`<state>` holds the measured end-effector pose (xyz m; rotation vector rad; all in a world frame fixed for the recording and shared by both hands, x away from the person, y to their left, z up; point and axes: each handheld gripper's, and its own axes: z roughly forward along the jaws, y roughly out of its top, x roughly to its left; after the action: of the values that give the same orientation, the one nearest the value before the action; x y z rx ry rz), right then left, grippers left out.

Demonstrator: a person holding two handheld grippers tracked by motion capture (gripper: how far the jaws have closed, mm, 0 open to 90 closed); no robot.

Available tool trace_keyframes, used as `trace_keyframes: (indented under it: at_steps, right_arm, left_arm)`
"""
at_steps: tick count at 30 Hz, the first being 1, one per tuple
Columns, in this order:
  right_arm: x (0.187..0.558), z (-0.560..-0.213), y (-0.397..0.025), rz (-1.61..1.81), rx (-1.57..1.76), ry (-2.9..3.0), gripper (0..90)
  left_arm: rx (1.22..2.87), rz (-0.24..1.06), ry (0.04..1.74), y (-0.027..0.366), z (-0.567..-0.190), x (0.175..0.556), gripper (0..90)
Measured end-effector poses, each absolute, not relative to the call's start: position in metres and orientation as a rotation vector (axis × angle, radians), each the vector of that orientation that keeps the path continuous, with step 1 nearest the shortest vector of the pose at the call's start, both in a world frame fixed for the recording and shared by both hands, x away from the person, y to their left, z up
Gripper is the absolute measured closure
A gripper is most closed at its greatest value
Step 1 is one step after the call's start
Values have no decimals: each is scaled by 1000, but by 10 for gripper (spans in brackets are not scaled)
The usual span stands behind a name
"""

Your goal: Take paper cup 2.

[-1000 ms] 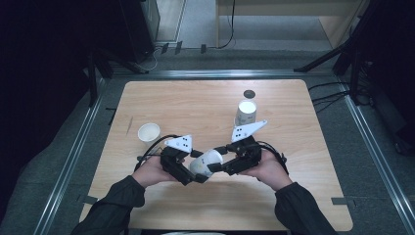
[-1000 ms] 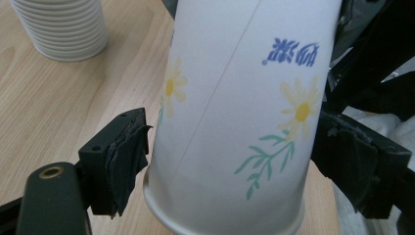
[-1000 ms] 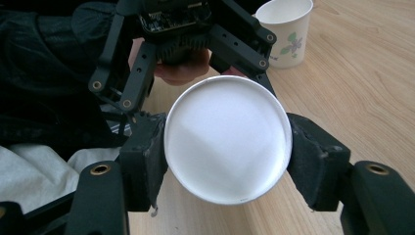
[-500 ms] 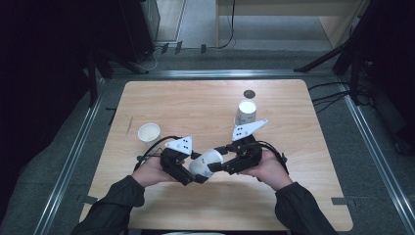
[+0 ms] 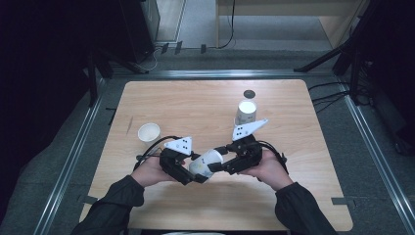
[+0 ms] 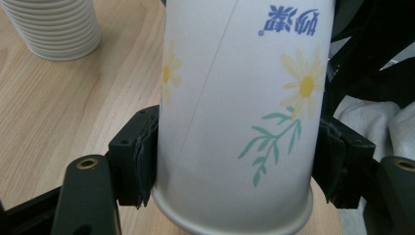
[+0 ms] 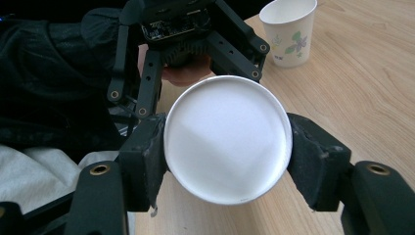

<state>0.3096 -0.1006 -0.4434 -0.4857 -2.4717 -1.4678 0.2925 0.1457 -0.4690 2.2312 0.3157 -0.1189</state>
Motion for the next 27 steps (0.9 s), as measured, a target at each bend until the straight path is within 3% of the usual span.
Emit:
trace_keyframes:
  at_steps: [23,27]
  right_arm:
    - [301,-451,-118,-1504,-454,-2607,281]
    - [299,-454,-120,-1507,-484,-2639,218]
  left_arm:
    - [2225,-109,381,166,-455,302,286]
    - [2241,-111,404,171,-452,305,286]
